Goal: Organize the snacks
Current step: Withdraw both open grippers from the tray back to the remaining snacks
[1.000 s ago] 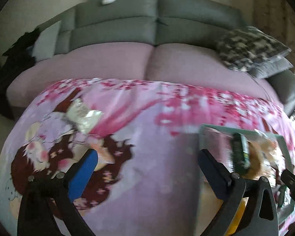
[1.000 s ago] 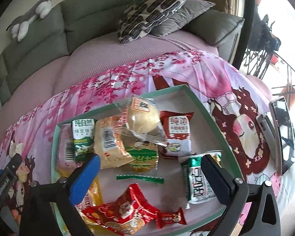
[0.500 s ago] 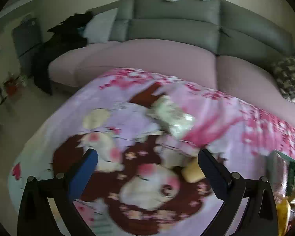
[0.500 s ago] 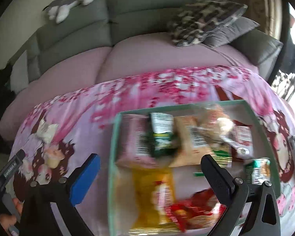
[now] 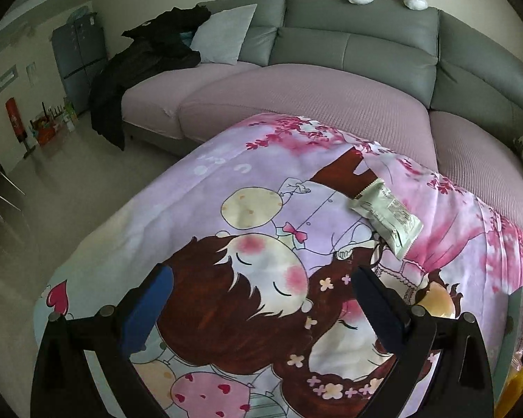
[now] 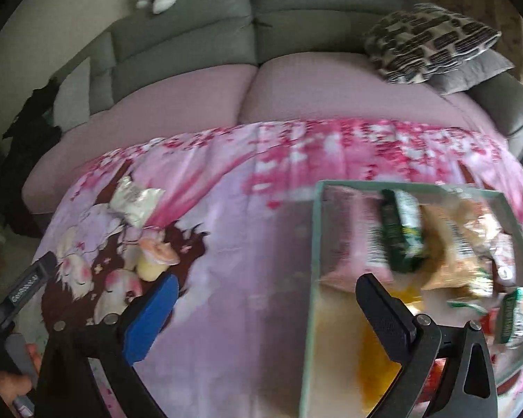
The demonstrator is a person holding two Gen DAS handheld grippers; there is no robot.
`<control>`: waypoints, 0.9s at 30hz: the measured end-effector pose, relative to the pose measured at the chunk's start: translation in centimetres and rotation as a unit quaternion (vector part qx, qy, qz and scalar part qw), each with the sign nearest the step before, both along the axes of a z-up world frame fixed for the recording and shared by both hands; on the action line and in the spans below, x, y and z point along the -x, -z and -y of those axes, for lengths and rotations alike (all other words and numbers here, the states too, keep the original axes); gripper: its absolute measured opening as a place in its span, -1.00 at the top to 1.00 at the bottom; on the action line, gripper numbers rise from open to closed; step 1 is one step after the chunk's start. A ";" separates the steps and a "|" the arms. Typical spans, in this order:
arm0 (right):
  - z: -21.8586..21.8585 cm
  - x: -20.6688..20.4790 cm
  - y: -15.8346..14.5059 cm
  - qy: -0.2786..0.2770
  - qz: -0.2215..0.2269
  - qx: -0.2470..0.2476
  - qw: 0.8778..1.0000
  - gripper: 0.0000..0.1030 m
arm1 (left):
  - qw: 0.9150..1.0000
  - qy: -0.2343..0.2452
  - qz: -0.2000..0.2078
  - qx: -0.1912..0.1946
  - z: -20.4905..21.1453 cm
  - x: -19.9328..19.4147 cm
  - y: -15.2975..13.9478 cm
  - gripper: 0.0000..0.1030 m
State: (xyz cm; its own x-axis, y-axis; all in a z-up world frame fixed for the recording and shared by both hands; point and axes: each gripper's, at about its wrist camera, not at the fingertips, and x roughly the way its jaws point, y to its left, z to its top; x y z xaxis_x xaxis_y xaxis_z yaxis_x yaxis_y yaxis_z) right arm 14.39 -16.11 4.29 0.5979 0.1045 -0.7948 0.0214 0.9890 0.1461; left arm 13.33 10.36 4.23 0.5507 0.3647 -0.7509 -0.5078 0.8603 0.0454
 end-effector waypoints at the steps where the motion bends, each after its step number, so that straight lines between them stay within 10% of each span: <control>1: -0.5 -0.2 0.3 -0.006 0.000 -0.006 1.000 -1.00 | 1.000 0.001 -0.001 0.002 -0.1 0.0 0.1 -0.97; 19: -5.2 -2.7 4.7 -0.071 -0.009 -0.028 0.997 -1.00 | 0.997 0.037 -0.057 0.029 0.3 -1.8 4.3 -0.97; 27: -9.4 -4.0 6.5 -0.125 0.004 0.039 0.991 -0.99 | 0.997 0.024 -0.064 0.047 -1.1 -1.6 5.2 -0.97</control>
